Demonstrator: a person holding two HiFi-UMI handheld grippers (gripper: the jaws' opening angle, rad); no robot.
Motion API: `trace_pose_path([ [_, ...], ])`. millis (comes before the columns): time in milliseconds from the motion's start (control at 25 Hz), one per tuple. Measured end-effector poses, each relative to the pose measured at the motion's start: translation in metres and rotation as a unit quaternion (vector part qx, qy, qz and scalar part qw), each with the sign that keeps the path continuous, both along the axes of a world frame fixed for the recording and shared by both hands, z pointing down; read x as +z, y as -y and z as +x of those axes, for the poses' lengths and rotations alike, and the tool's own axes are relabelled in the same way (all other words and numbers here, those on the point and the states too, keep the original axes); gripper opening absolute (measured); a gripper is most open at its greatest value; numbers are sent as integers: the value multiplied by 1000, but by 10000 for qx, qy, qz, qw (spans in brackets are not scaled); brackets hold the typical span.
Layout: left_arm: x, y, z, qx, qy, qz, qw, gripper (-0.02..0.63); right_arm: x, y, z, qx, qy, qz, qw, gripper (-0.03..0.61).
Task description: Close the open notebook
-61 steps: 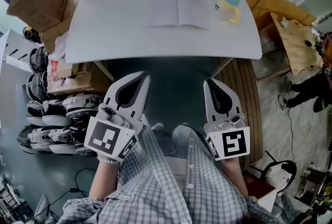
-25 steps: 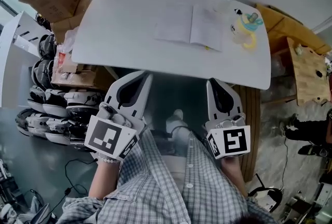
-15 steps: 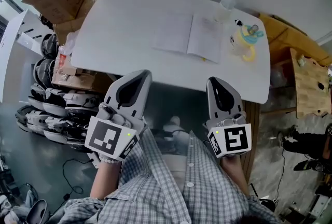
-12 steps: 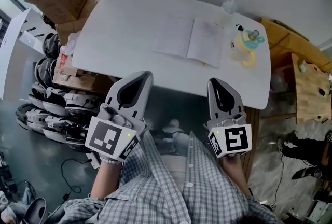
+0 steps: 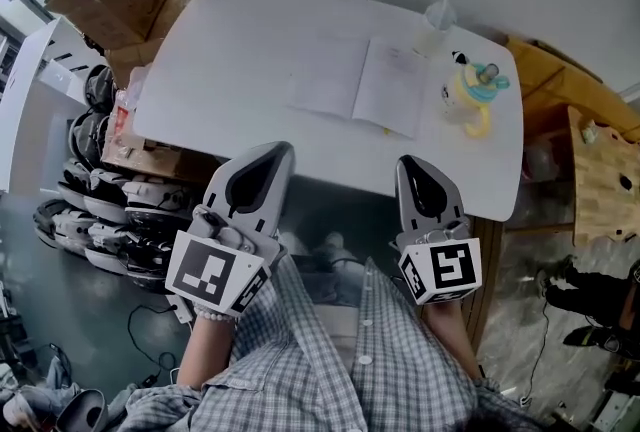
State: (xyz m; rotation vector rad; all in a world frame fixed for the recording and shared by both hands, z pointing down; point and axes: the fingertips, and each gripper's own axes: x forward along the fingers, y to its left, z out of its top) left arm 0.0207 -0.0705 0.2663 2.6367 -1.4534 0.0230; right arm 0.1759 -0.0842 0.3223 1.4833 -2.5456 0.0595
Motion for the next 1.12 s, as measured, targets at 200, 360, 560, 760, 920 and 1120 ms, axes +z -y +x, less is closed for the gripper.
trace_pose_path([
  [200,4,13,1,116,40,-33,9999,6,8,12,4,159,-8,-123,9998,23],
  [360,3,30,-5,214,-21,-23,9998,6,16,23,0,302,9,-242,9993,23],
  [560,-1,52,-9,402,63,62,9992,6,26,40,-4,451,-51,-386,9982,23],
  [760,-1,70,-20,500,4,65,9987,6,31,54,-13,566,-99,-447,9973,23],
  [920,0,80,-23,612,-40,57,9981,6,36,59,-18,653,-135,-501,9965,23],
  [1120,0,86,-22,778,9,84,9969,6,45,65,-17,751,-183,-604,9952,23],
])
